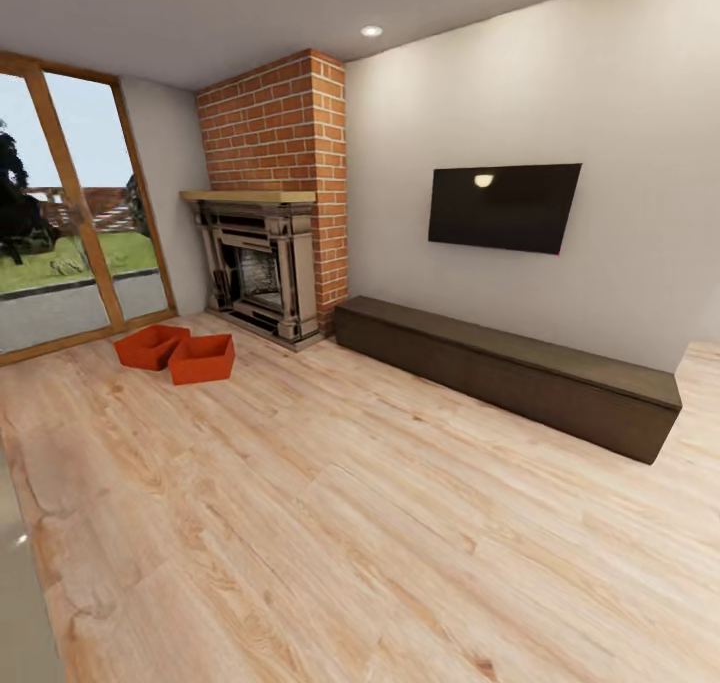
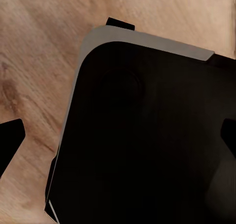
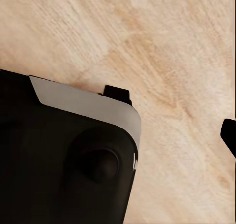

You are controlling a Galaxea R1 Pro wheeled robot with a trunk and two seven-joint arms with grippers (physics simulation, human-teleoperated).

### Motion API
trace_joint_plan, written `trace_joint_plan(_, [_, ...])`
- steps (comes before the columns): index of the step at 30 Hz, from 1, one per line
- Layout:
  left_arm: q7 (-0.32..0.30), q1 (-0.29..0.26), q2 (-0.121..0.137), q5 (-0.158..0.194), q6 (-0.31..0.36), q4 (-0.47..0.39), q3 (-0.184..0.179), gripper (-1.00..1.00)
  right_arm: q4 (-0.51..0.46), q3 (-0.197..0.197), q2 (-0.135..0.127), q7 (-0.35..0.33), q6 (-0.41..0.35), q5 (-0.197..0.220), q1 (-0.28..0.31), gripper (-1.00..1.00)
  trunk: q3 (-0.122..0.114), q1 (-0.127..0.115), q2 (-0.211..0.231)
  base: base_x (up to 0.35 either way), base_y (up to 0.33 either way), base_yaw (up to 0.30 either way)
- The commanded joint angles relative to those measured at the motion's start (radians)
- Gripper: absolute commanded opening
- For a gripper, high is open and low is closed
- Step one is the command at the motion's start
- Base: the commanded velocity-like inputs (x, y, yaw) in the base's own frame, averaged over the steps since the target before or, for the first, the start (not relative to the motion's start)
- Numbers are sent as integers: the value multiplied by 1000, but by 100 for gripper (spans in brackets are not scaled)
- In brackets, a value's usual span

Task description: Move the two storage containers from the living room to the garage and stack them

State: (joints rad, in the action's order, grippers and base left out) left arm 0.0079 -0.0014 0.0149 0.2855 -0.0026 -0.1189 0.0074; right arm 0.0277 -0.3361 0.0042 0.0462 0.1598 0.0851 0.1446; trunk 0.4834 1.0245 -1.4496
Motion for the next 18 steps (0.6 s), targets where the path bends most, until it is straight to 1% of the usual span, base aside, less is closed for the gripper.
trace_joint_plan(1, [1,0,0,4,0,-1,0,100,3,-9,0,1,6,9,1,100,1,1,0,324,0,20])
trace_joint_plan(18, [0,0,-1,4,0,-1,0,100,3,-10,0,2,6,8,1,100,1,1,0,324,0,2])
